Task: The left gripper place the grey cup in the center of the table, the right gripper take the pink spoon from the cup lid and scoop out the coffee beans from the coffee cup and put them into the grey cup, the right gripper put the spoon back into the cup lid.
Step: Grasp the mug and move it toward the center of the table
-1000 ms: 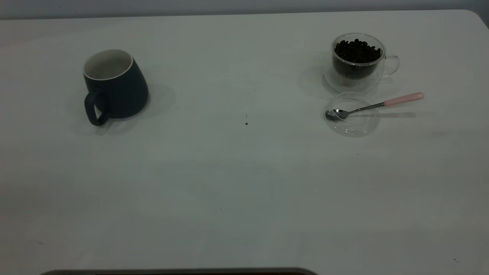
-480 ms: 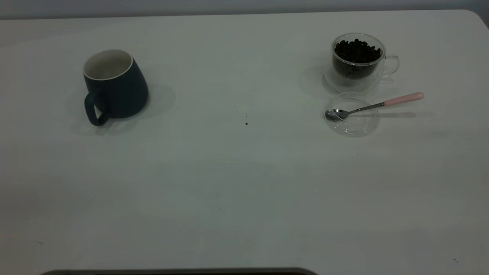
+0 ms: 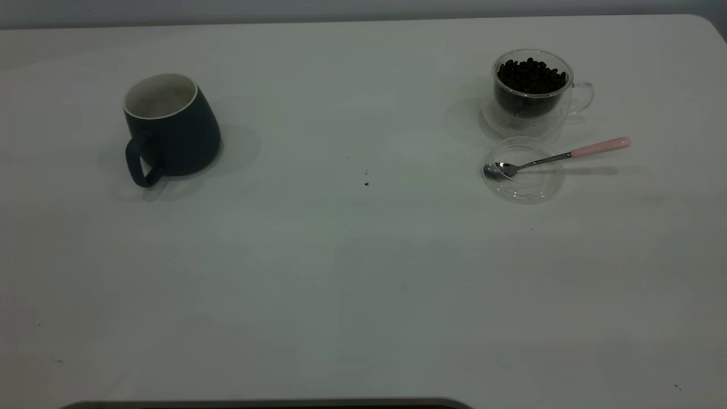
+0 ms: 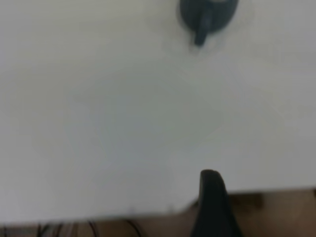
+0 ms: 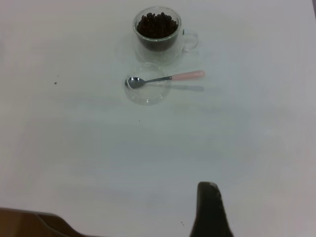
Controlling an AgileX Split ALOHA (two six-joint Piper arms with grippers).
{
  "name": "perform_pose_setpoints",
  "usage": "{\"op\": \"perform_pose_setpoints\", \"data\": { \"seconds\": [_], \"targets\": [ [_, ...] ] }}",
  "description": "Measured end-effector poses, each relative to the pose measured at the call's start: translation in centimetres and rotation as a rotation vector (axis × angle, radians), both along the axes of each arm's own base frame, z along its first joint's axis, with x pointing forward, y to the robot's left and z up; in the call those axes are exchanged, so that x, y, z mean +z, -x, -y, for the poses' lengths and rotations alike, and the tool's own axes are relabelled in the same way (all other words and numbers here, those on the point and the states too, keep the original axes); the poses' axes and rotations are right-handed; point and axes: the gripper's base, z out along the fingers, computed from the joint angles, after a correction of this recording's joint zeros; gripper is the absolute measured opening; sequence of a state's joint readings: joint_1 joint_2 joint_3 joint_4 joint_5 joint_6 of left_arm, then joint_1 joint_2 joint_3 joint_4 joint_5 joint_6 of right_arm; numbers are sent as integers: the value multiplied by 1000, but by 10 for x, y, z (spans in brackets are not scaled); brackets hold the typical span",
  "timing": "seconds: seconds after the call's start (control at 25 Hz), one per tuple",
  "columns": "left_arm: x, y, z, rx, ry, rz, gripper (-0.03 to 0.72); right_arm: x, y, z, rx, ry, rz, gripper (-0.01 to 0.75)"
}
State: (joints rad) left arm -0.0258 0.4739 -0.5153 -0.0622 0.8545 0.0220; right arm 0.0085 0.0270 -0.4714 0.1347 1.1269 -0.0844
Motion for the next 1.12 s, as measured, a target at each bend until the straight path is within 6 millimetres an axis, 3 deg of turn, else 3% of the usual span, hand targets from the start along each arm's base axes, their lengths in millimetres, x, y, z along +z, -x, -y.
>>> {"op": "perform_pose_setpoints", "data": {
  "seconds": [0.36,0.48,0.76,0.96,1.12],
  "targets": [
    [-12,-120,2,-51,-57,-119,565,0,0,0,0,0,0,573],
    [-25,-161,-3,-37,-75,-195,565,0,0,0,0,0,0,573],
    [-81,-250,-28,-16,-94,-331,565,0,0,0,0,0,0,573],
    [-118,-306,-32,-210,-196,-380,565,0,0,0,0,0,0,573],
    [-140,-338,-30,-435,-300,-387,565,0,0,0,1,1,0,573]
  ]
}}
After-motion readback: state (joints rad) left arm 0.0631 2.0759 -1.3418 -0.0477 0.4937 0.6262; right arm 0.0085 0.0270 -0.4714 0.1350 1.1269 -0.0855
